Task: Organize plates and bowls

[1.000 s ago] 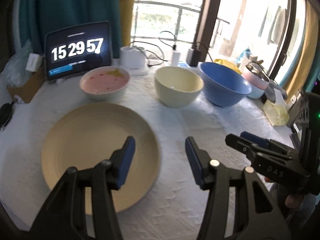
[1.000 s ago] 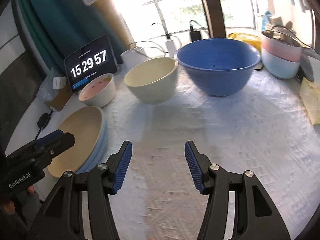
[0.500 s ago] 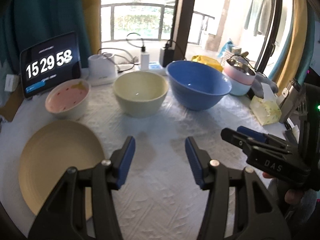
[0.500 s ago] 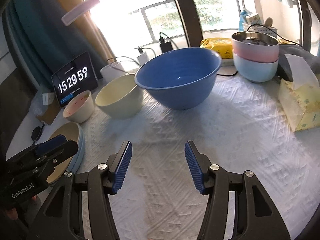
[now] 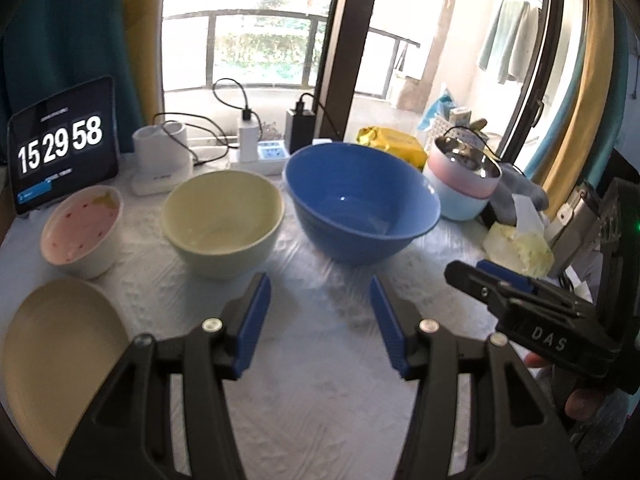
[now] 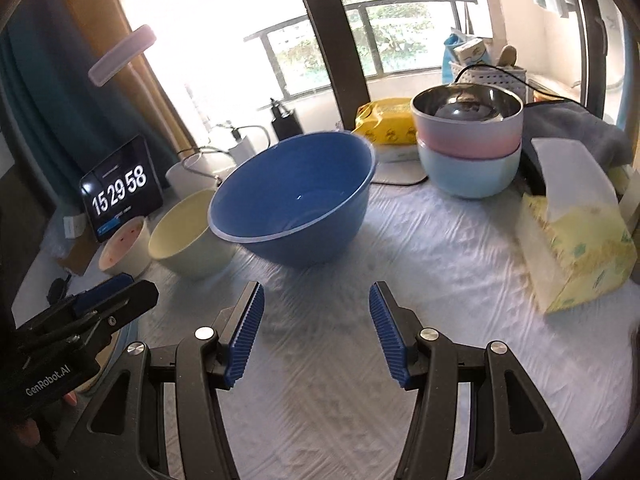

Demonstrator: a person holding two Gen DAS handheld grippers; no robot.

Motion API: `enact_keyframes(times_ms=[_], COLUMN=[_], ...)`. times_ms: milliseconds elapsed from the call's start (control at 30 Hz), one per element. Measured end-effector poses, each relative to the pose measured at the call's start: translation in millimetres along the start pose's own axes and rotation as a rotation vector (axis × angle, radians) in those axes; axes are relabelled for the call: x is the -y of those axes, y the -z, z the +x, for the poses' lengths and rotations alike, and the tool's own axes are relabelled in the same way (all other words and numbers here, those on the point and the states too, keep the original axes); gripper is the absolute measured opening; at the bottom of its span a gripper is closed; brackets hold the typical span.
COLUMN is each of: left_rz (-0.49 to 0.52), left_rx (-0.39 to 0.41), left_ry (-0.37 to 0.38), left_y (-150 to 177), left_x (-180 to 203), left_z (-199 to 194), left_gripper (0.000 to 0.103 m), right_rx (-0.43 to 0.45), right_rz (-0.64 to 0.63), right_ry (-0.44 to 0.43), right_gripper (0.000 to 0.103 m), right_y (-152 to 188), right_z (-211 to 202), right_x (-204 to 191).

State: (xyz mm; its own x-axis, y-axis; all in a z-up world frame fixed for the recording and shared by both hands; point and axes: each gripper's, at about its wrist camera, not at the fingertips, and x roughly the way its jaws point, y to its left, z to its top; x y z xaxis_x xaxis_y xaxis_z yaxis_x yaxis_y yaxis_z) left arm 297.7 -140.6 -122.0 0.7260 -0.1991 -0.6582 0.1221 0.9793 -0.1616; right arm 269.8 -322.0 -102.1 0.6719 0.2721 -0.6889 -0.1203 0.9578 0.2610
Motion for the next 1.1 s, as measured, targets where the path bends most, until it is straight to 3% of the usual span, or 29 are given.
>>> enact_keyframes(times_ms=[333, 733, 1100], left_rz=[0.006, 0.032, 0.056], left_rx=[-0.006, -0.026, -0.022], left_ry=[-0.009, -0.011, -0.029], left_y=[-19, -26, -31], left_x=[6, 11, 19], left_z=[29, 53, 68], left_gripper=[0.053, 0.053, 0.053], right_rx=[0.016, -0.003, -0.053], right_rz=[0.014, 0.033, 0.069], right_ry=[0.004, 0.019, 0.063], right_gripper=[0.058, 0.057, 0.042], right_y=[-29, -33, -19], right_z=[23, 54, 67], right_x=[15, 26, 47])
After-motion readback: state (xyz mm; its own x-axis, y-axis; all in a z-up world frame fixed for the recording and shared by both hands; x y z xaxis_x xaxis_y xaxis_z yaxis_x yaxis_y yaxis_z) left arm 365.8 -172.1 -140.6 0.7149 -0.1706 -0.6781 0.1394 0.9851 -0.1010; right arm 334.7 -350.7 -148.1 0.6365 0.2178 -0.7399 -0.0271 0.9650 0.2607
